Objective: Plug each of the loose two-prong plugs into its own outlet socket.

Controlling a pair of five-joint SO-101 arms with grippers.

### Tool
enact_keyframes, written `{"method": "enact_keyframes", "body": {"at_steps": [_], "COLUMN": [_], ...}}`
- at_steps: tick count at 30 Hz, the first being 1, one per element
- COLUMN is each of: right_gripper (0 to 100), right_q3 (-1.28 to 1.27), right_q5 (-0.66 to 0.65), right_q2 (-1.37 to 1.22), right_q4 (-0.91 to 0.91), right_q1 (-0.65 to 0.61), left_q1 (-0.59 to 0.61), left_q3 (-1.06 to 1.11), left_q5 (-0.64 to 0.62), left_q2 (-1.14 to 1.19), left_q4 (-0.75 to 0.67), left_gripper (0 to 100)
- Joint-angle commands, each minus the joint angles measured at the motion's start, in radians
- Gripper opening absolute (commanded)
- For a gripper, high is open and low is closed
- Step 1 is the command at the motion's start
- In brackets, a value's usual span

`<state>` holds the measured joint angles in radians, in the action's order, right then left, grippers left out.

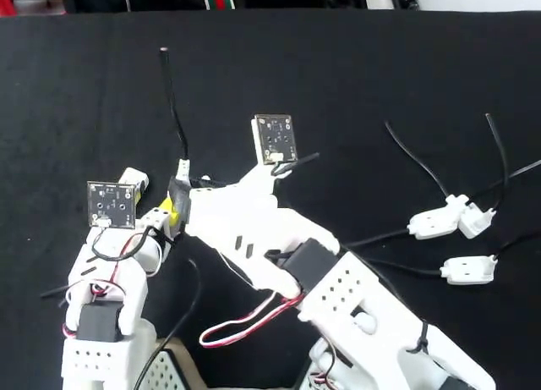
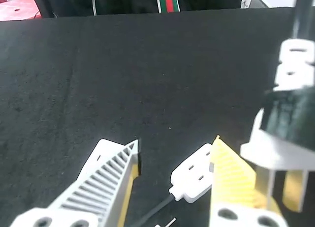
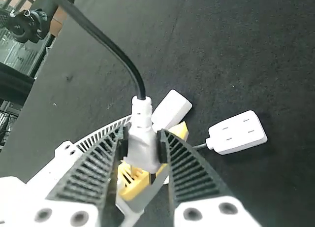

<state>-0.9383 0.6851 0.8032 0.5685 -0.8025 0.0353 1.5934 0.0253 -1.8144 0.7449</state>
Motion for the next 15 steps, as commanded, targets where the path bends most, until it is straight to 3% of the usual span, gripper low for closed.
{"method": "enact_keyframes", "body": {"at_steps": [1, 7, 12, 15], "right_gripper": [1.1, 1.1, 1.1, 1.1], "right_q3": [0.008, 0.013, 0.079, 0.085], "right_q5": [-0.003, -0.026, -0.178, -0.353], "right_q2": [0.018, 0.018, 0.008, 0.004], "right_q4": [0.046, 0.071, 0.238, 0.345], "right_q1": [-0.021, 0.028, 0.236, 0.370], "left_q1": [0.064, 0.085, 0.110, 0.171], "left_q3": [-0.088, -0.081, -0.067, -0.104], "left_q5": [-0.012, -0.011, 0.006, 0.092], "left_q2": [-0.009, -0.009, -0.009, -0.009], "left_q4": [-0.031, -0.023, 0.094, 0.196], "left_gripper": [23, 23, 23, 23]}}
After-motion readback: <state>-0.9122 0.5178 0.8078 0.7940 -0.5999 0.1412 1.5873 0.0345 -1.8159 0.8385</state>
